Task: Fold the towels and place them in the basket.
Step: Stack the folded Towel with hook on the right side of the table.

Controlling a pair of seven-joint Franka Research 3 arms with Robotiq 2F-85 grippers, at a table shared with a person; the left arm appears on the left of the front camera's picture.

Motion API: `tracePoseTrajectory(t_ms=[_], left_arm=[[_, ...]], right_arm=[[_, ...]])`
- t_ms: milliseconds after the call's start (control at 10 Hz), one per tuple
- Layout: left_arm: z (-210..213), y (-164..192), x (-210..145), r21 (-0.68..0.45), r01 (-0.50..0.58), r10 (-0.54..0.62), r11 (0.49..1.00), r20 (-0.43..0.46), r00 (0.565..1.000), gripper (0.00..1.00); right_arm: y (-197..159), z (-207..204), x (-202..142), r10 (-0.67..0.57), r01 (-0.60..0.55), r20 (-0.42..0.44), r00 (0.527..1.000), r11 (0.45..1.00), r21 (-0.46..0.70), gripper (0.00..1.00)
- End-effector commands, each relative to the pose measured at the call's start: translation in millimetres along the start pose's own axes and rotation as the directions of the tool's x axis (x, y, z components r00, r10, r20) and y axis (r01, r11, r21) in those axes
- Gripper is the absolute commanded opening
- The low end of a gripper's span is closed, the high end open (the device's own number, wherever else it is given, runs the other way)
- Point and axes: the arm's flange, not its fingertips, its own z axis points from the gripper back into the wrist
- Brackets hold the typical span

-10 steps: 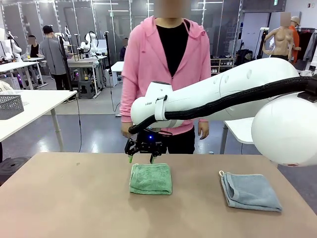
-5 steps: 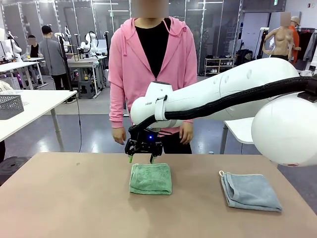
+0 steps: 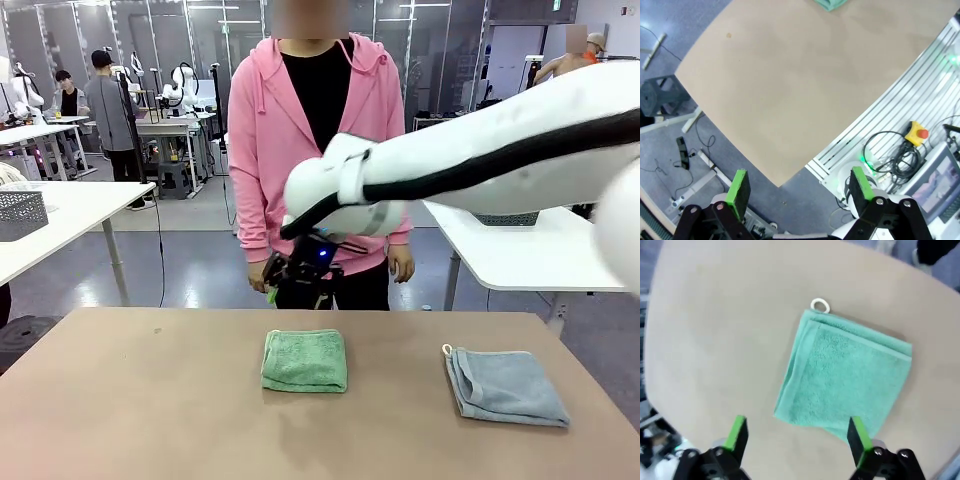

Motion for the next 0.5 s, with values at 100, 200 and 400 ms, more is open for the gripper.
tracePoseTrajectory(t_ms=[100, 200, 400], left_arm=[[-1, 0, -1, 0.009, 0.004, -0.004, 1.000, -0.004, 1.000, 1.00], [-1, 0, -1, 0.009, 0.004, -0.004, 1.000, -0.004, 1.000, 1.00], [-1, 0, -1, 0.009, 0.004, -0.004, 1.000, -0.004, 1.000, 1.00]], right_arm=[[-75, 8, -58, -0.028, 0.007, 0.096, 0.995, 0.977, 0.211, 1.00], [-90, 1, -64, -0.069, 0.044, 0.107, 0.992, 0.975, 0.218, 1.00], [-117, -15, -73, -0.150, 0.109, 0.124, 0.981, 0.950, 0.292, 1.00]])
